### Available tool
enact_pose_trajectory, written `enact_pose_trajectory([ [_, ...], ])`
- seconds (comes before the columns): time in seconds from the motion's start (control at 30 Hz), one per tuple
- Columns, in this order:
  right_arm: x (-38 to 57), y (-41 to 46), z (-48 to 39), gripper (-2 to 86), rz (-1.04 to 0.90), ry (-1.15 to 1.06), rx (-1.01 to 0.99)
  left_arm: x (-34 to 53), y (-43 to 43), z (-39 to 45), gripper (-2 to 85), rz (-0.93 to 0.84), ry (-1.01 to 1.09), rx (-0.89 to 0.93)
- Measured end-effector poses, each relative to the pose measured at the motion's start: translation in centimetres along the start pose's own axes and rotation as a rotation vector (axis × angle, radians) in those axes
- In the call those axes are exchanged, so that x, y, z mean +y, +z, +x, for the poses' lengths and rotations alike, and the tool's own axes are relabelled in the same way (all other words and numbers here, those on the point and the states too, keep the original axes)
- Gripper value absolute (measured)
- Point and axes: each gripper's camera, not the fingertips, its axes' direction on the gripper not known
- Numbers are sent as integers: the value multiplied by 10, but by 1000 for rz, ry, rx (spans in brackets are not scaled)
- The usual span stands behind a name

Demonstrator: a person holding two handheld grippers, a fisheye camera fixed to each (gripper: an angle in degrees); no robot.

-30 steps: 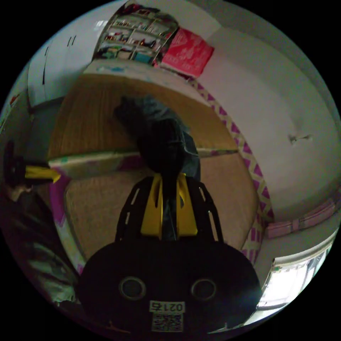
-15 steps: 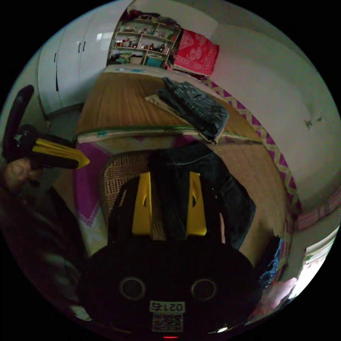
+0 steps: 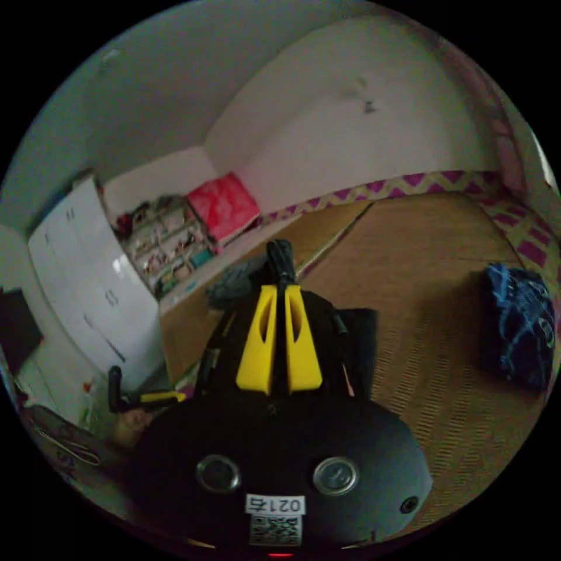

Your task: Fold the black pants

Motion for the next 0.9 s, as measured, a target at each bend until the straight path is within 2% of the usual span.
enact_pose_trajectory([
  [0.07,-35,-118,74,6,142,127,34,-8,19,16,-9,-6,11,7],
  [0.17,-56,-249,158,5,248,274,157,-19,43,41,-9,-5,38,17],
  [0.27,-46,-334,247,5,240,452,235,-32,68,69,-9,0,67,45],
  [0.43,12,-386,363,4,118,770,233,-53,108,124,-9,-3,153,97],
  [0.53,16,-426,382,3,186,811,127,-67,127,159,-9,5,227,125],
  [0.67,-31,-504,367,4,256,739,48,-91,146,211,-8,44,338,186],
  [0.8,-50,-567,352,9,288,671,129,-105,171,264,-4,97,481,231],
  [0.9,-47,-577,366,19,149,718,207,-113,210,311,20,48,586,256],
])
